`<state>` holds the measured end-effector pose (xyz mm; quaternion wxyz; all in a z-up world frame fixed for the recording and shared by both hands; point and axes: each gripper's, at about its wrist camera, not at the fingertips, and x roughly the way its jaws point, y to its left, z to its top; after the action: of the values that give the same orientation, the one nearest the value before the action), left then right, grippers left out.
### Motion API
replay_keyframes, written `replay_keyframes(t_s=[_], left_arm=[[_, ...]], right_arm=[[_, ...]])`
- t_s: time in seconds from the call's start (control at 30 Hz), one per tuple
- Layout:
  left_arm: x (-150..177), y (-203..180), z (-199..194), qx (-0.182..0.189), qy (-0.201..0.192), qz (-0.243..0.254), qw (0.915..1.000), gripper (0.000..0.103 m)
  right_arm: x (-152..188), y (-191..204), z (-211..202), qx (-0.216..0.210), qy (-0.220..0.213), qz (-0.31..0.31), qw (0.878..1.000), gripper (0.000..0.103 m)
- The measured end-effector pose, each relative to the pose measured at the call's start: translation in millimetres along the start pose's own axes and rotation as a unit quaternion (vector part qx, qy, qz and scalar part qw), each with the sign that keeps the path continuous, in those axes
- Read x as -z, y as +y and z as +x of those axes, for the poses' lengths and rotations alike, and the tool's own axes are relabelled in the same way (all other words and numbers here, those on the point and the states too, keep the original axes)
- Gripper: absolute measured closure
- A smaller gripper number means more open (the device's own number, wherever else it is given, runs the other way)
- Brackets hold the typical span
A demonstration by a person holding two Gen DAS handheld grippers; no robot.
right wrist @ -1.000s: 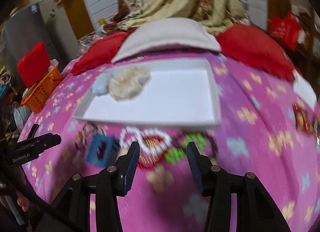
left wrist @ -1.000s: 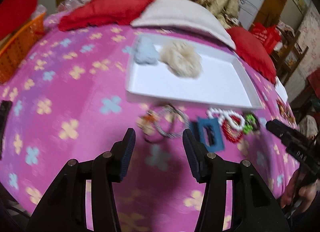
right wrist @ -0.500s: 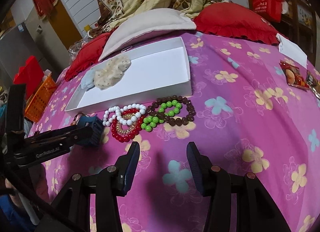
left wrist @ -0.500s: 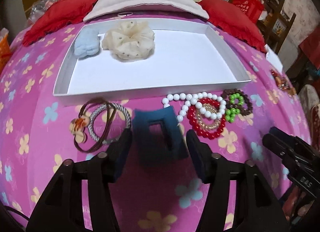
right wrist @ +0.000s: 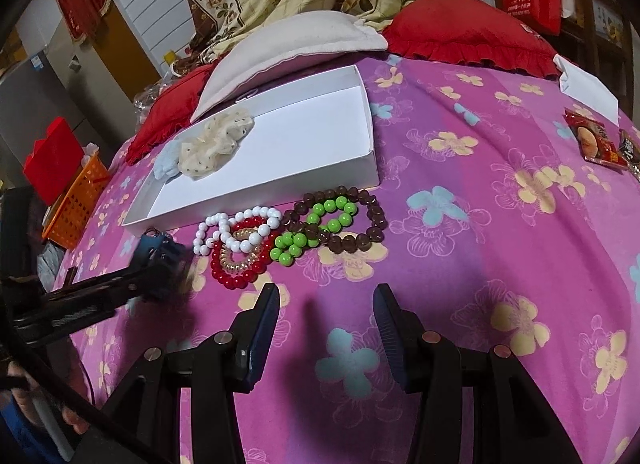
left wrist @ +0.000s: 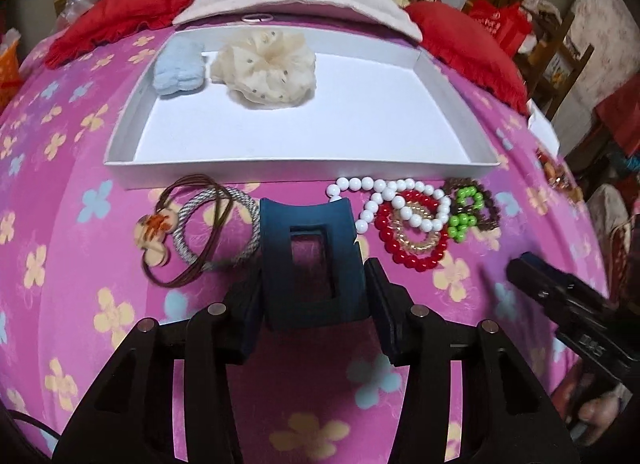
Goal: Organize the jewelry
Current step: 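Grasp the dark blue claw clip with the left tool and lift it, then hold the claw clip in left tool while right tool grasps the flower-charm hair ties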
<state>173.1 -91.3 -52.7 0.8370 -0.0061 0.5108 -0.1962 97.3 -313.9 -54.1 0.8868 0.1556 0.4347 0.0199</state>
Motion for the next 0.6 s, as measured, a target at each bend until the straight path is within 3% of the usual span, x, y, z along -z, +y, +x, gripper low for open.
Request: replay_keyframes(t_s=[0.1, 0.3, 0.53, 0.6], left_arm=[[8, 2, -20, 0.004, -0.019, 0.001, 0.9998, 0.057], [32, 19, -50, -0.034, -0.049, 0.001, 0.9982, 0.057], [57, 69, -73, -0.069, -0.056, -0.048, 0.9949, 0.057], [60, 79, -76, -0.077, -0.056, -0.059, 0.9937, 0.057]], right_arm=[[-1, 3, 1, -0.021, 0.0, -0.001, 1.0, 0.056], [-8, 34, 8, -0.077, 0.011, -0.031, 0.996, 0.056], [-15, 97, 36, -0.133, 0.042, -0.068, 0.988, 0.059], [-16, 114, 48, -0.135, 0.05, -0.08, 0.986, 0.065]])
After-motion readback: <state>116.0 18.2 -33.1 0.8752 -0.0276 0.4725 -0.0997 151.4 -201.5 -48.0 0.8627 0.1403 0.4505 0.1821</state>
